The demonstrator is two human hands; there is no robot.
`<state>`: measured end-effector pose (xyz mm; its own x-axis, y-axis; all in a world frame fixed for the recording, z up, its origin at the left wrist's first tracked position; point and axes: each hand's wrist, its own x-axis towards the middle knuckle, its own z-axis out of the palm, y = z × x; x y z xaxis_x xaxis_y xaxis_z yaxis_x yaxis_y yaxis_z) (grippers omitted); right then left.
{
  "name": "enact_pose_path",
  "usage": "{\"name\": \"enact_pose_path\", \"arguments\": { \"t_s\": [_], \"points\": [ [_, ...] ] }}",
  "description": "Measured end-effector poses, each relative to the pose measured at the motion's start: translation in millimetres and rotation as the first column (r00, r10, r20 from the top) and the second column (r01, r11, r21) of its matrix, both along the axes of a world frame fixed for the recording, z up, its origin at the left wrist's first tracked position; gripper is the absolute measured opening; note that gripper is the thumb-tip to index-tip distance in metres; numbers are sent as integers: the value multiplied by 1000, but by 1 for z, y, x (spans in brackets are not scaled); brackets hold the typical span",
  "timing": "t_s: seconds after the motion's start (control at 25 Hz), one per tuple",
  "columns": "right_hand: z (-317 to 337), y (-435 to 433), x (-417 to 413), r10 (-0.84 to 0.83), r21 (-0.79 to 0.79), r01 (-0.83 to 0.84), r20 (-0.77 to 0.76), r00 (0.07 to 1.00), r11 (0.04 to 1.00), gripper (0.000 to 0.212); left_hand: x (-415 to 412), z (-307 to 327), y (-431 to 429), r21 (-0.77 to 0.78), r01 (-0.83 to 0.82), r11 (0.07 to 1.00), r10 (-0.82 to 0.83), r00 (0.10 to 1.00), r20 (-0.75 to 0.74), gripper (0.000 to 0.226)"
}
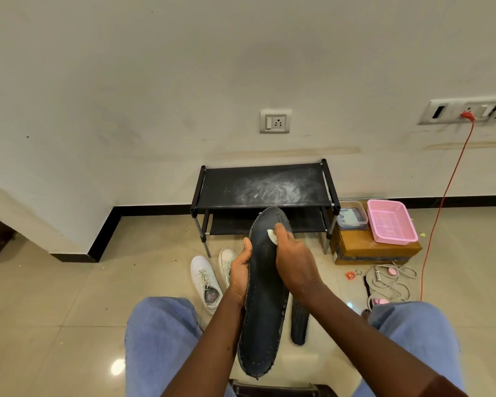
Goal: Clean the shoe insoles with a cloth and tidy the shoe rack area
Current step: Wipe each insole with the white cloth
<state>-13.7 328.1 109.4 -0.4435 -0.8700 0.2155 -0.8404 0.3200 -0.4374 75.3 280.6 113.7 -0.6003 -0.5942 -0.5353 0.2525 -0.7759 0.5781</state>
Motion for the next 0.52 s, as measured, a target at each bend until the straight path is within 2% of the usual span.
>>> {"name": "enact_pose_path", "arguments": {
  "t_s": [0.12, 0.2, 0.36, 0.52],
  "points": [
    [7, -4, -11, -143, 80, 134, 116, 983, 988, 42, -2, -2, 1, 21, 20, 1000, -19, 999, -26, 73],
    [8, -4, -10, -156, 84, 146, 119, 981, 986, 38, -2, -5, 0, 37, -11, 999, 11, 1000, -15, 73],
    [4, -2, 3, -29, 64, 20, 155, 987, 998, 39, 0, -7, -2, 26, -39, 999, 38, 999, 32, 71],
    [6, 5, 17, 73, 91, -80, 75, 994, 993, 44, -3, 0, -5, 18, -31, 999, 31, 999, 8, 76]
  ]
}}
